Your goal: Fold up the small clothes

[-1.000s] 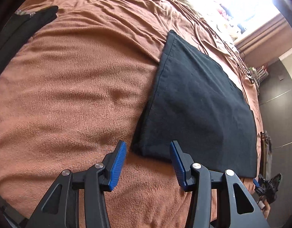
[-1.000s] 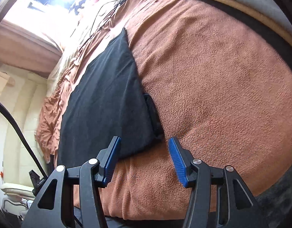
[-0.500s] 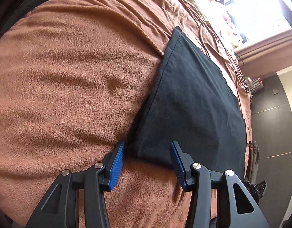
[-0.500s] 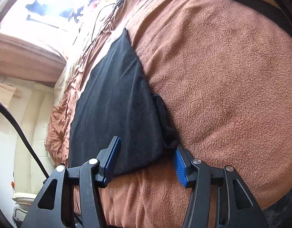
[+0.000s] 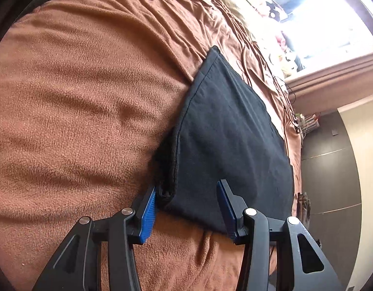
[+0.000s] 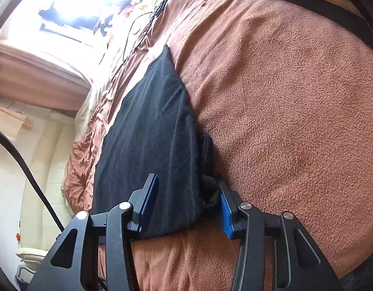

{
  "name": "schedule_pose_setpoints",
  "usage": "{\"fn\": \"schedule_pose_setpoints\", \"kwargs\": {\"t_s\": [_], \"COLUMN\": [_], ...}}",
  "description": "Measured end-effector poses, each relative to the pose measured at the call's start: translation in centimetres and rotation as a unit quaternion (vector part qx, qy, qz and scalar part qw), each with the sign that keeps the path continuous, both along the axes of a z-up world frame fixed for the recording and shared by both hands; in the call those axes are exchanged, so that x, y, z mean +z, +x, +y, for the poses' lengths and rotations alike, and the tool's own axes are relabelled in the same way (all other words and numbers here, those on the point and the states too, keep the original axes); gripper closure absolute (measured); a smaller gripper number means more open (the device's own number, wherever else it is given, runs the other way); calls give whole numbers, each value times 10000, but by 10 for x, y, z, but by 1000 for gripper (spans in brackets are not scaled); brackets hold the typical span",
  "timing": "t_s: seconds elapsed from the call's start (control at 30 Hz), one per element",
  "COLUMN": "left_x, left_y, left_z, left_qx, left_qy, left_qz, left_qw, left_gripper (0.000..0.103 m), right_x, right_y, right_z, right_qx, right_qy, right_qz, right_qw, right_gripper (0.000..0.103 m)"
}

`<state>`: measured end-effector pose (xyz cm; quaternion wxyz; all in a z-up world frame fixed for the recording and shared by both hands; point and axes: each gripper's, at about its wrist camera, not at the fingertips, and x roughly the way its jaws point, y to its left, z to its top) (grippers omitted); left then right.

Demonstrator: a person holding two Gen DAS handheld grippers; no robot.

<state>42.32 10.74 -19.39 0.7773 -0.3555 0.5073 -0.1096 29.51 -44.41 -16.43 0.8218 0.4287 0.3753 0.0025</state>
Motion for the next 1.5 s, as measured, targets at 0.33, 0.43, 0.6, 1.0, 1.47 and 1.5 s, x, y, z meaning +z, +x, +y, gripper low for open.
{"fn": "schedule_pose_setpoints", "kwargs": {"t_s": [0.33, 0.43, 0.6, 1.0, 1.47, 1.5], "left_x": [-8, -8, -3, 33, 38, 38], "left_y": [7, 9, 5, -12, -60, -65], "left_z": [2, -2, 2, 11, 34, 36], "left_qx": [149, 239, 467, 536, 610, 614], "left_qy": [448, 595, 592, 312, -61, -82], "left_qz": [160, 114, 10, -456, -555, -550], "left_qw": [9988, 9979, 9972, 9970, 9966, 9966], "left_gripper": [78, 86, 96, 97, 97, 97], "right_x": [0, 0, 14, 54, 61, 61], "right_y": [12, 19, 22, 2, -25, -26], "right_z": [3, 6, 17, 37, 40, 38], "right_qx": [74, 50, -36, 137, 606, 617], "right_qy": [-131, -137, -427, -718, -817, -831], "right_qz": [134, 166, 254, -43, -10, 1], "right_qw": [9998, 9998, 9988, 9973, 9948, 9946], "right_gripper": [75, 91, 102, 102, 102, 102]}}
